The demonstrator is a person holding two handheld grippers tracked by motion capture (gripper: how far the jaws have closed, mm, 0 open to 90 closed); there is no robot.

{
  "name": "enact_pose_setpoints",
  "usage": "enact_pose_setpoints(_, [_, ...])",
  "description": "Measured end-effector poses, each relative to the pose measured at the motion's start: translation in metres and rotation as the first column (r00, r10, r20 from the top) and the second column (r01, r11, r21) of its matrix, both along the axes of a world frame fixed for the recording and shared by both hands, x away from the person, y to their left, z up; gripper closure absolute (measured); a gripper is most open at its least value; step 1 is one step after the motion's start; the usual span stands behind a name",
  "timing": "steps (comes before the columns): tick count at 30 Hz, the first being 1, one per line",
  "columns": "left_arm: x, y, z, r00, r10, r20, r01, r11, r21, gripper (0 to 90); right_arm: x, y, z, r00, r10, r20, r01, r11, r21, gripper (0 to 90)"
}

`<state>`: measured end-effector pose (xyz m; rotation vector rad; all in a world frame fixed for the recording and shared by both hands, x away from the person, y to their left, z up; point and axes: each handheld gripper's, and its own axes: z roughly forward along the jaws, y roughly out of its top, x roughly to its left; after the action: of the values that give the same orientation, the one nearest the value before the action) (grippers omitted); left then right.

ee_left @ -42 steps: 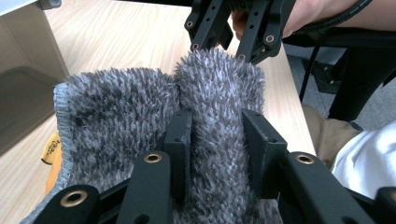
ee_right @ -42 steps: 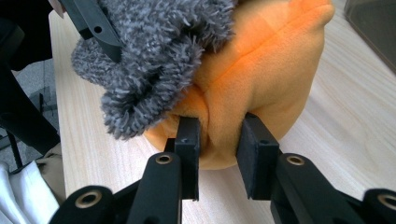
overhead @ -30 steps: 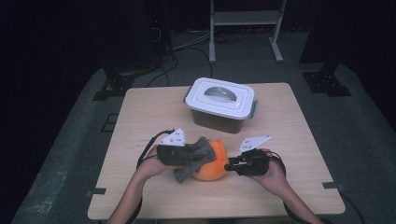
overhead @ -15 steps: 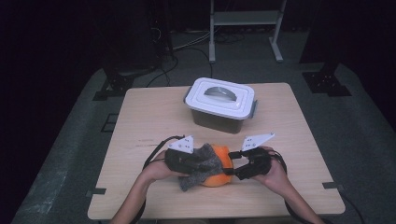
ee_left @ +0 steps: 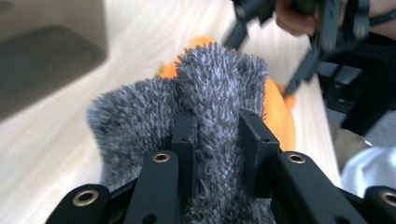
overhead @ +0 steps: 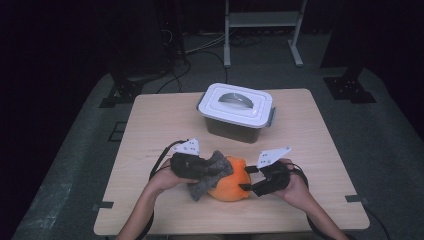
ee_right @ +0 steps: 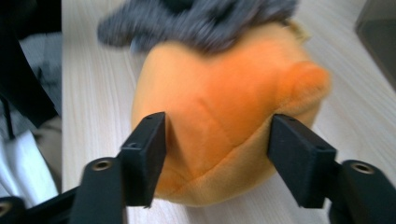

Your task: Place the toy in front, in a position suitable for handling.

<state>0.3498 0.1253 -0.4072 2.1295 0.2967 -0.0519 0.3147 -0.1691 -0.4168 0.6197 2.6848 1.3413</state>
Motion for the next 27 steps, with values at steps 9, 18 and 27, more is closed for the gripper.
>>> enact_pose_setpoints(9, [-0.009, -0.011, 0.001, 0.9928, -0.119, -0.012, 0.120, 0.9928, 0.010, 69.2, 0.011, 0.005, -0.010, 0.9924, 0.005, -0.123, -0.001, 0.9996, 0.028, 25.4])
enact_pose_setpoints(18, [-0.010, -0.012, 0.022, 0.9967, 0.000, 0.082, 0.009, 0.9928, -0.120, 69.3, -0.010, 0.015, 0.010, 0.9903, 0.041, 0.133, -0.037, 0.9987, -0.036, 52.1])
enact_pose_setpoints(27, [-0.002, -0.003, 0.006, 0.9997, 0.005, 0.023, -0.004, 0.9983, -0.059, 69.2, -0.001, 0.003, 0.004, 0.9966, 0.036, 0.073, -0.033, 0.9986, -0.041, 44.2])
